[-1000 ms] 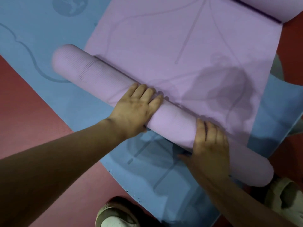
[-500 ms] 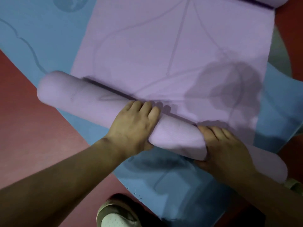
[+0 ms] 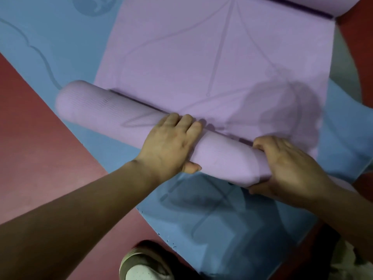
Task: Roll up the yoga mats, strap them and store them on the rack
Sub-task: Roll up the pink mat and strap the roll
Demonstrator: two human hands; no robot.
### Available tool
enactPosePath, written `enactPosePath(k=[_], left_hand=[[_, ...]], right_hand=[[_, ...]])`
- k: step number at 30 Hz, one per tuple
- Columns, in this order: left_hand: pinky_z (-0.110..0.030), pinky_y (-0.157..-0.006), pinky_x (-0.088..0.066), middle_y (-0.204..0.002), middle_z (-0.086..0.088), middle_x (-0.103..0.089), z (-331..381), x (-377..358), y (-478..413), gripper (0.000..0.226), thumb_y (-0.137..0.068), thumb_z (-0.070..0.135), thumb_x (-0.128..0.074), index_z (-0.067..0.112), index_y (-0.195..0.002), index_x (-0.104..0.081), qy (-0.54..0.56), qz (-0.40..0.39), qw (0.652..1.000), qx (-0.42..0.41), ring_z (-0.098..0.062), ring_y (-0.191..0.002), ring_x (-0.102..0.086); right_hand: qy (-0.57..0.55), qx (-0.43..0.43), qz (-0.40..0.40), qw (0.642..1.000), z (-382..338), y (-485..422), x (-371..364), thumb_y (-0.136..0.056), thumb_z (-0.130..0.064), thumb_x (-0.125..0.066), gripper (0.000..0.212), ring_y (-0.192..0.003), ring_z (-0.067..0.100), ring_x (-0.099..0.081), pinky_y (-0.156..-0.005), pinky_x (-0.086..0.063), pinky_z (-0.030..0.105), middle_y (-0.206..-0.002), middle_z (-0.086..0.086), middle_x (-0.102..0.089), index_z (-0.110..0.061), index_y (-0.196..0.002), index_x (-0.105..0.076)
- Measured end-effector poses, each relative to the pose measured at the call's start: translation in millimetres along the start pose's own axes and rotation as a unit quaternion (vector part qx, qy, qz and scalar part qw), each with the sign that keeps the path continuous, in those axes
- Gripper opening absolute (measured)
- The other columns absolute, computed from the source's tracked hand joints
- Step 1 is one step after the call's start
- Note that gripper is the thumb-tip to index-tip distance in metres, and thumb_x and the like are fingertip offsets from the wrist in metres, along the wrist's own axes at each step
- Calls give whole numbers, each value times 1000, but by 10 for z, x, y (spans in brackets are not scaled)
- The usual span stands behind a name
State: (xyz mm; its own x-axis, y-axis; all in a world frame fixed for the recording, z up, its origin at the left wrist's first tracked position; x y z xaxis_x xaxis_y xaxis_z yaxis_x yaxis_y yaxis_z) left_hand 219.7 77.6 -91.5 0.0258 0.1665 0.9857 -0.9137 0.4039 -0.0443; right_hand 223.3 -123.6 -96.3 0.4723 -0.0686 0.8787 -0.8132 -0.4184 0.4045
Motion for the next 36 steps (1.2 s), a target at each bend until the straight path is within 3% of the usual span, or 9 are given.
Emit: enactPosePath(k=[6,8,13,17,20,25,30,33,36], left_hand=[[-64,-106,-34,-109,-17,-61,-105,-26,-70,92,-51,68,-80,8,-118,-64,13,12,999,27,-41,-111,-54],[-64,-108,-33,-108,-17,-57,-145,-4,-116,87,-59,72,-69,11,-121,-65,21,7,999,34,-37,-107,-48],[-43,-82,-43,-91,-9,-55,-150,97,-232,74,-72,70,-61,9,-114,-60,32,39,998,24,-33,-82,-53],[-50,-87,-47,-89,-11,-56,-174,66,-303,62,-76,66,-61,10,-103,-61,29,50,998,33,-35,-83,-56],[-59,-96,-43,-100,-15,-58,-163,85,-341,55,-81,60,-57,10,-104,-65,1,76,996,51,-40,-97,-55],[-40,-73,-44,-86,-7,-56,-114,175,-470,49,-83,57,-50,12,-95,-66,-22,99,994,49,-31,-81,-54],[-40,-77,-43,-82,-4,-57,-124,183,-545,37,-83,50,-67,13,-89,-63,17,78,993,91,-31,-81,-56],[-45,-86,-43,-85,-5,-61,-111,190,-564,36,-84,48,-66,13,-87,-68,10,61,992,106,-33,-88,-56],[-48,-91,-43,-100,-9,-61,-44,178,-490,59,-79,63,-56,10,-104,-67,-17,49,996,72,-34,-96,-55]], right_hand=[[3,1,32,999,68,-4,101,-52,-57,-77,84,-104,22,-41,-87,-44,39,-116,1,-46,-28,-128,-57],[-11,-16,21,1000,83,-26,139,-54,-57,-69,86,-105,24,-43,-89,-45,40,-116,0,-49,-31,-134,-54],[-31,-29,35,998,99,-55,220,-65,-28,-84,68,-108,27,-49,-88,-44,40,-117,1,-55,-20,-125,-53],[-54,-50,17,997,140,-90,208,-73,-18,-79,55,-111,25,-44,-89,-37,34,-121,3,-52,-19,-122,-53],[-26,-67,74,995,181,-116,285,-71,-13,-79,54,-111,33,-42,-94,-37,38,-121,10,-51,-18,-121,-62],[-22,-74,170,983,141,-82,357,-68,-1,-74,51,-94,38,-54,-85,-46,42,-106,12,-63,-10,-117,-63],[5,-41,257,966,85,30,403,-78,-11,-56,29,-91,34,-59,-86,-45,41,-102,6,-69,-13,-104,-68],[27,-40,277,960,94,95,416,-82,-20,-58,31,-101,37,-58,-92,-46,45,-114,11,-67,-13,-109,-72],[53,-56,241,967,41,112,328,-74,-39,-66,55,-103,40,-54,-92,-44,48,-118,14,-60,-11,-122,-64]])
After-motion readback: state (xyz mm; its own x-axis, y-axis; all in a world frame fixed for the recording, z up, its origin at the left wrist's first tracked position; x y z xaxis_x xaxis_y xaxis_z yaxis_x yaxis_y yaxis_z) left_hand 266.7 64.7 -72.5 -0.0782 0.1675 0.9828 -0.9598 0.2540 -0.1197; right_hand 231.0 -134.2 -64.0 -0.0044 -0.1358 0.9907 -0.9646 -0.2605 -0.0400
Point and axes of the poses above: each hand's wrist, its own y-axis away from the middle knuckle, its own x-axis out of the back of the hand, z = x × y, the point moved 9 cm from there along -y, towards the middle knuckle
